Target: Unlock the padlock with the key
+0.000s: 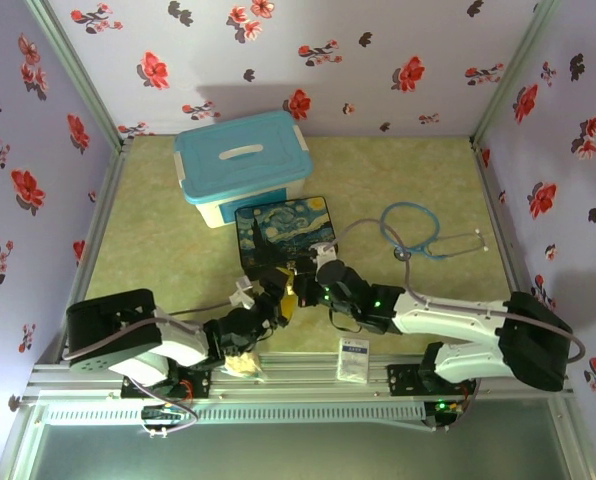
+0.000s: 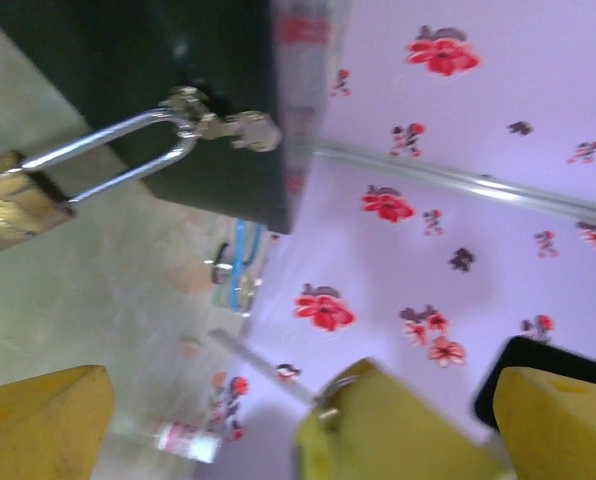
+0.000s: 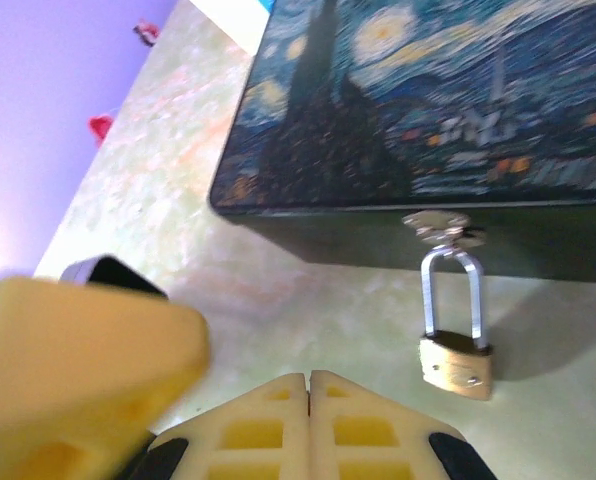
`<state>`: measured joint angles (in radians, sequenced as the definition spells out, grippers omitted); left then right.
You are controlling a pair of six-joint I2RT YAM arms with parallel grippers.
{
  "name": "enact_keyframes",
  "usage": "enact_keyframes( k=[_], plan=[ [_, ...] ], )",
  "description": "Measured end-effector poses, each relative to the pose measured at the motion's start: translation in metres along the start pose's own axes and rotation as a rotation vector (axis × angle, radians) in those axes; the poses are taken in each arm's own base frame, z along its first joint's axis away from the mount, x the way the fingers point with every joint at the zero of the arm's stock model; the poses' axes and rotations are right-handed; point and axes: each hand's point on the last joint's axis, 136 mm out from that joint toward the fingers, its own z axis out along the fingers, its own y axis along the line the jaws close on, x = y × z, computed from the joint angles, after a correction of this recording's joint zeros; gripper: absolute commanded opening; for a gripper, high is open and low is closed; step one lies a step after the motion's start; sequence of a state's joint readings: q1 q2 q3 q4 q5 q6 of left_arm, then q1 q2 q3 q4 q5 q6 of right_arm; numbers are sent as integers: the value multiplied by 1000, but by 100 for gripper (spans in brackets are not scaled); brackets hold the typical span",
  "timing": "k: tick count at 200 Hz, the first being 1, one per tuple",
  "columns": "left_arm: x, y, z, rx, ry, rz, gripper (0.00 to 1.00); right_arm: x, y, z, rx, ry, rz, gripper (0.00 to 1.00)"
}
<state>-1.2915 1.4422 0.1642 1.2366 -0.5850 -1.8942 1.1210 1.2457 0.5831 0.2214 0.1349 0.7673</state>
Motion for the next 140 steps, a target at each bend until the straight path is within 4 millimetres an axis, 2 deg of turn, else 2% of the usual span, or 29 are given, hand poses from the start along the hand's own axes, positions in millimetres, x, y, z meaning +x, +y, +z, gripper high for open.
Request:
enact_keyframes(
  k=[20,38,61,98,116,140],
  plan=[
    [-3,-15,-6,51,-2,-32,97,12,10,2,-47,14,-14,0],
    [-6,-18,-10,62,-5,-38,93,21,18,4,-74,30,-26,0],
    [-9,-21,-15,73,-6,-20,83,27,20,7,-79,42,-34,0],
    [-11,-17,-18,50,-11,13,68,27,20,7,-78,38,-35,0],
    [-12,-13,-18,33,-15,37,57,27,19,5,-71,37,-39,0],
    [-13,-12,-18,26,-16,62,53,25,17,2,-64,35,-44,0]
  ],
)
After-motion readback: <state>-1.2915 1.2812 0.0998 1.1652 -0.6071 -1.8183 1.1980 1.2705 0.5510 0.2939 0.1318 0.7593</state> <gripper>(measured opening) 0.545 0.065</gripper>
